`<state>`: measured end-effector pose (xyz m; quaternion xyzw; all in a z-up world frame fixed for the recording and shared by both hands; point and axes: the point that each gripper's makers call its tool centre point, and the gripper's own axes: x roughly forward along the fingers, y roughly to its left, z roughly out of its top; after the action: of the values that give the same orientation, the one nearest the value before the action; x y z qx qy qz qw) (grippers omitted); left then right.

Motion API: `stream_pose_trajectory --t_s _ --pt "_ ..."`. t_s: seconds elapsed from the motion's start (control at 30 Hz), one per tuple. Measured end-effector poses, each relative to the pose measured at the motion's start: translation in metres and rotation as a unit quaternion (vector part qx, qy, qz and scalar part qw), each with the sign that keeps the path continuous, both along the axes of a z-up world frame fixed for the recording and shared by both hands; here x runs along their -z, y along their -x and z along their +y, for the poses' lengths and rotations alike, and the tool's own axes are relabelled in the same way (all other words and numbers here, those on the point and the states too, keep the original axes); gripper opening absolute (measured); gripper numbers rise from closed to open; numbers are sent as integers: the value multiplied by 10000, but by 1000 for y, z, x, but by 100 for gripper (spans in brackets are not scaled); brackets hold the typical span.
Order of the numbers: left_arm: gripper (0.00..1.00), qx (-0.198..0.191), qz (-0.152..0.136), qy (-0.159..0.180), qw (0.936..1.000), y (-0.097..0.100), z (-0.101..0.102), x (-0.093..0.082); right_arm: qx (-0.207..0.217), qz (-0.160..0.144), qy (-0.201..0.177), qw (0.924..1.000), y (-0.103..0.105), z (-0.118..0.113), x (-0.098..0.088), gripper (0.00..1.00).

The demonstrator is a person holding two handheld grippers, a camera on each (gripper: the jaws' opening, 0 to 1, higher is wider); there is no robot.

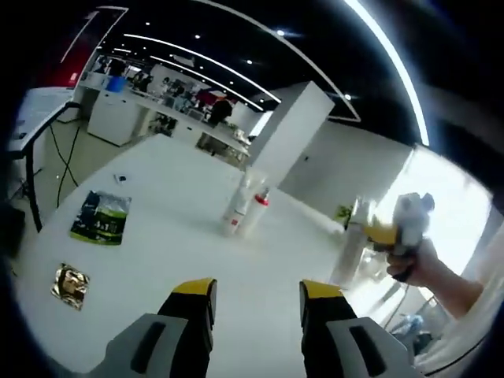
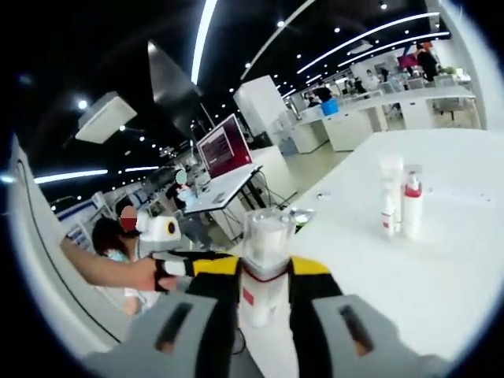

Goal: Arrange the skincare products in the storage area until every visible bottle or jar stands upright without overlapping.

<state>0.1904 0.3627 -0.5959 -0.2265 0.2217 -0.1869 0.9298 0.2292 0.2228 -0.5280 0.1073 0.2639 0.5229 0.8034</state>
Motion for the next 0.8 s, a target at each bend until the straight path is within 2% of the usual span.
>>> stream_pose_trajectory --t_s 0.07,0.13,0.23,0.37,0.4,0.47,0.53,0.6,0.63,0.73,0.8 --pt "44 -115 -50 -300 9995 1 13 3 58 -10 42 10000 -4 -2 4 23" --pt "44 -573 -116 -257 9980 -3 32 0 90 89 18 9999 -8 -3 7 23" --pt "44 -915 -290 -325 9949 -9 44 -5 159 103 33 9998 -15 -4 12 23" --pt "45 -1097 -533 -569 9909 -14 56 -9 143 176 70 9997 -21 -1 18 23" --pt "45 -1107 -530 -620 9905 -14 58 -9 129 184 85 9997 -21 0 19 23" --pt "47 -1087 -450 -966 9883 -14 65 -2 93 201 120 9997 -23 1 22 23" --pt "47 -1043 -305 -1159 9873 -11 67 10 86 205 131 9997 -27 2 26 23" --pt "48 -1236 -58 -881 9884 -8 67 20 72 209 166 9996 -33 1 30 23" --pt "48 -1264 -35 -753 9891 -7 64 23 71 205 192 9996 -35 1 32 23" --pt "47 -1154 63 -802 9901 -3 53 30 102 245 222 9994 -43 -1 36 23" --pt "46 -1141 28 -963 9888 -1 55 33 134 267 238 9993 -45 -1 38 23"
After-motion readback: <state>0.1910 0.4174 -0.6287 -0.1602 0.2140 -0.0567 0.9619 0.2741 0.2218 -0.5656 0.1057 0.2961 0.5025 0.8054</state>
